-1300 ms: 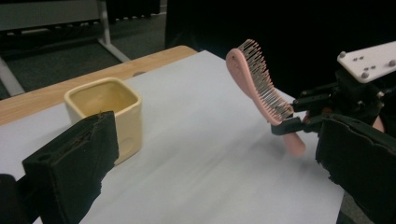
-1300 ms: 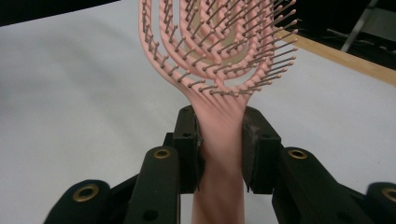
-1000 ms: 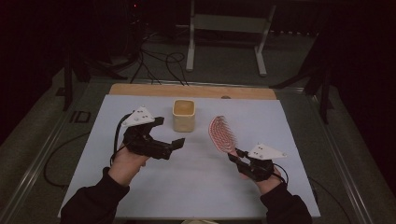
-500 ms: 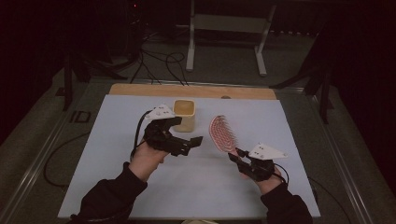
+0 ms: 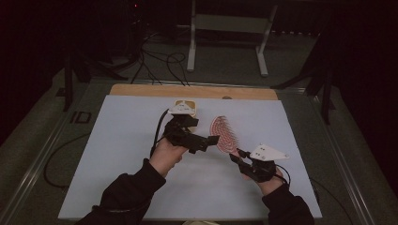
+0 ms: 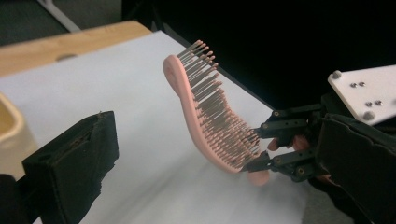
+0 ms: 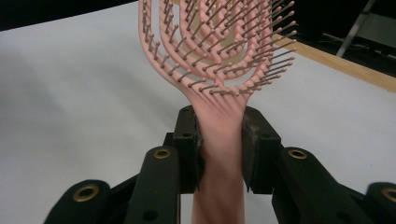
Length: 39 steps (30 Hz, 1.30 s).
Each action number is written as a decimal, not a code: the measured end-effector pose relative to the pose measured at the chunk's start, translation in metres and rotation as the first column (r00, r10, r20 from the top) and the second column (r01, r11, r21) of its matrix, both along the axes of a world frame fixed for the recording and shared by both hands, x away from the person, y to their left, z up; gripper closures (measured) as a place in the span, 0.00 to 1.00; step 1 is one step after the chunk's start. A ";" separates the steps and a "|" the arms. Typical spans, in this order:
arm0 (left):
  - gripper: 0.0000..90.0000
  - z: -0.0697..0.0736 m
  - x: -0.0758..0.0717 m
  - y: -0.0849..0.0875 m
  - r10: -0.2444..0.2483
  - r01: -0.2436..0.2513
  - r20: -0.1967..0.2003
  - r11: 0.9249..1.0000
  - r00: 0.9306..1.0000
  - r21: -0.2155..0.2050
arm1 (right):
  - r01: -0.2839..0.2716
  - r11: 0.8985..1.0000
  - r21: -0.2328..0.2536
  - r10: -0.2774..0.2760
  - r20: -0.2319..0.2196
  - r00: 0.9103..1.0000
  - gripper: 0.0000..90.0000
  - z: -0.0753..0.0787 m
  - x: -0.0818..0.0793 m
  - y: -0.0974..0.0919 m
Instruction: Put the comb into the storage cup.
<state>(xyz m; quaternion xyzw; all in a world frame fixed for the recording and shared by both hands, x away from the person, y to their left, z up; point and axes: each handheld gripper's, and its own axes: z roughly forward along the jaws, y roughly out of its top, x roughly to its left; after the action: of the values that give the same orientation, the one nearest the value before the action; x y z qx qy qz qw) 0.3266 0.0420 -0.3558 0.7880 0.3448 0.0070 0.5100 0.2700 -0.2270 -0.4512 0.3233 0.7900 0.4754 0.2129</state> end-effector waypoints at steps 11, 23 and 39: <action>0.00 -0.016 0.020 -0.016 0.052 -0.057 -0.137 0.998 0.989 -0.036 | 0.000 1.000 -0.004 0.000 0.000 1.000 0.79 -0.001 0.000 -0.001; 0.05 -0.022 0.027 -0.029 0.043 -0.055 -0.200 0.997 0.979 -0.052 | 0.000 1.000 -0.008 0.000 -0.002 1.000 0.79 -0.001 0.000 0.000; 0.31 -0.027 0.026 -0.037 0.068 -0.080 -0.211 0.995 0.975 -0.050 | 0.000 1.000 -0.010 0.000 0.004 1.000 0.79 -0.001 0.001 0.000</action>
<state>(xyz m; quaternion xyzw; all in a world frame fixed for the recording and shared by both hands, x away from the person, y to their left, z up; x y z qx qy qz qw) 0.3524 0.0051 -0.3827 0.7557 0.4258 -0.0671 0.4931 0.2706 -0.2272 -0.4521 0.3213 0.7920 0.4721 0.2159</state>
